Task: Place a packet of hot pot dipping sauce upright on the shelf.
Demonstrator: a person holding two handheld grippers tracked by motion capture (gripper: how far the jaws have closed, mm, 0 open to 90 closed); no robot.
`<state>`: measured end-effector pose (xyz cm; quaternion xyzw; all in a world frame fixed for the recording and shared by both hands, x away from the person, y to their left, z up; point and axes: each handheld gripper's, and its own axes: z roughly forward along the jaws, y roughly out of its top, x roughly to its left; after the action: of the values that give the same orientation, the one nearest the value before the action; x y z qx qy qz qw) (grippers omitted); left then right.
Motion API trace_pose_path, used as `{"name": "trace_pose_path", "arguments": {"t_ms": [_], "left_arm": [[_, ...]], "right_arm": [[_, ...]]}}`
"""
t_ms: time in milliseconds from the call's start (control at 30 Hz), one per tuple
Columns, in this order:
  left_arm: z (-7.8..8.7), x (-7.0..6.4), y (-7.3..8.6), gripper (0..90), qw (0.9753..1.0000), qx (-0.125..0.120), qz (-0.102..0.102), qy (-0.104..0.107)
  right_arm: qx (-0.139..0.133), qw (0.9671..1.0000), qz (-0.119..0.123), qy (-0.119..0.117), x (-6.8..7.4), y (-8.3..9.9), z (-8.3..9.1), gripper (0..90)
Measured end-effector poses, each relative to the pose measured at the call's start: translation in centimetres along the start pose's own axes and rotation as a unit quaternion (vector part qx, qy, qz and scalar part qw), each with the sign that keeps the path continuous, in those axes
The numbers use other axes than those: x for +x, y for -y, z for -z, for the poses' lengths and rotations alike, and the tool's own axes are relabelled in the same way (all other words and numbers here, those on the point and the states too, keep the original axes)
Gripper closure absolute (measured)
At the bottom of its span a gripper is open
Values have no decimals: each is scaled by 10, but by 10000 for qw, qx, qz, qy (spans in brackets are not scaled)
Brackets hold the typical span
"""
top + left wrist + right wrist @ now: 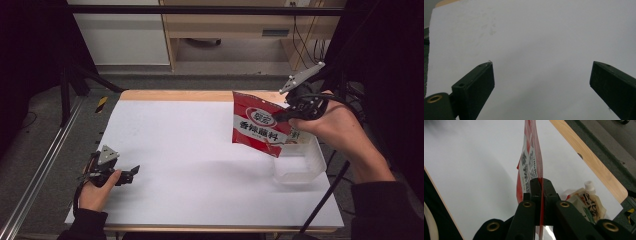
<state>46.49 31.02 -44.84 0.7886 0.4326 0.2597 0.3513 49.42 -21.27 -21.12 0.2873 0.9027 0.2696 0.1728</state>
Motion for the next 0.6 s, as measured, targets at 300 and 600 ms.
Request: {"name": "trace_pose_path", "arguments": {"t_ms": [300, 600], "left_arm": [[0, 1, 0, 64, 10000, 14, 8, -23], [1, 1, 0, 64, 10000, -9, 38, -3]], "right_arm": [[50, 9999, -118, 76, -8, 15, 11, 900], [166, 9995, -215, 163, -19, 33, 14, 900]]}}
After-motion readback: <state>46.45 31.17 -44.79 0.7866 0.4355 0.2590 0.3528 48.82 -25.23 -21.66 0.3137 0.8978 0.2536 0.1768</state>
